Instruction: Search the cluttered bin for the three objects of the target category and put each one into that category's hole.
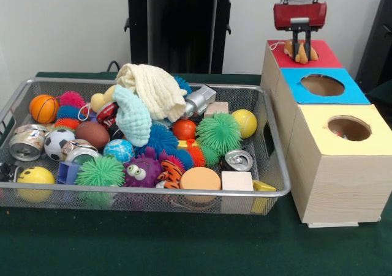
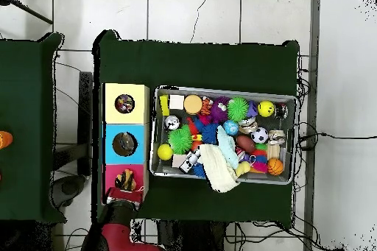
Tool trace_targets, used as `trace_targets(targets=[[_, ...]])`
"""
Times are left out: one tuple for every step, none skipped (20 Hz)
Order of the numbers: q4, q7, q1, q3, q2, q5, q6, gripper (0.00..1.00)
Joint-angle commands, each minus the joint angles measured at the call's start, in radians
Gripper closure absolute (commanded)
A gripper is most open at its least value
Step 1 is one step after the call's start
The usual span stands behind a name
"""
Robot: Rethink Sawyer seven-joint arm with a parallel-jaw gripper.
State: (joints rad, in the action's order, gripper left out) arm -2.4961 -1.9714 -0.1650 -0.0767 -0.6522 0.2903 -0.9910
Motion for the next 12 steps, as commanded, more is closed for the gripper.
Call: trace_targets(targets=[[0.143,0.374,0.047,0.025,-0.074,-0.037,1.012,1.00],[0.146,0.363,0.052,0.023,-0.070,-0.048,1.007,1.00],[0.152,0.348,0.057,0.021,-0.064,-0.069,1.005,1.00],[0.159,0.331,0.059,0.024,-0.064,-0.090,1.012,1.00],[0.162,0.312,0.059,0.029,-0.068,-0.114,1.017,1.00],[0.168,0.290,0.060,0.031,-0.069,-0.139,1.023,1.00],[0.172,0.265,0.064,0.029,-0.069,-0.166,1.026,1.00],[0.176,0.240,0.068,0.029,-0.067,-0.191,1.029,1.00],[0.182,0.216,0.072,0.028,-0.063,-0.214,1.032,1.00],[0.190,0.197,0.072,0.029,-0.063,-0.233,1.040,1.00],[0.199,0.177,0.072,0.029,-0.062,-0.252,1.048,1.00],[0.205,0.160,0.070,0.031,-0.063,-0.268,1.054,1.00]])
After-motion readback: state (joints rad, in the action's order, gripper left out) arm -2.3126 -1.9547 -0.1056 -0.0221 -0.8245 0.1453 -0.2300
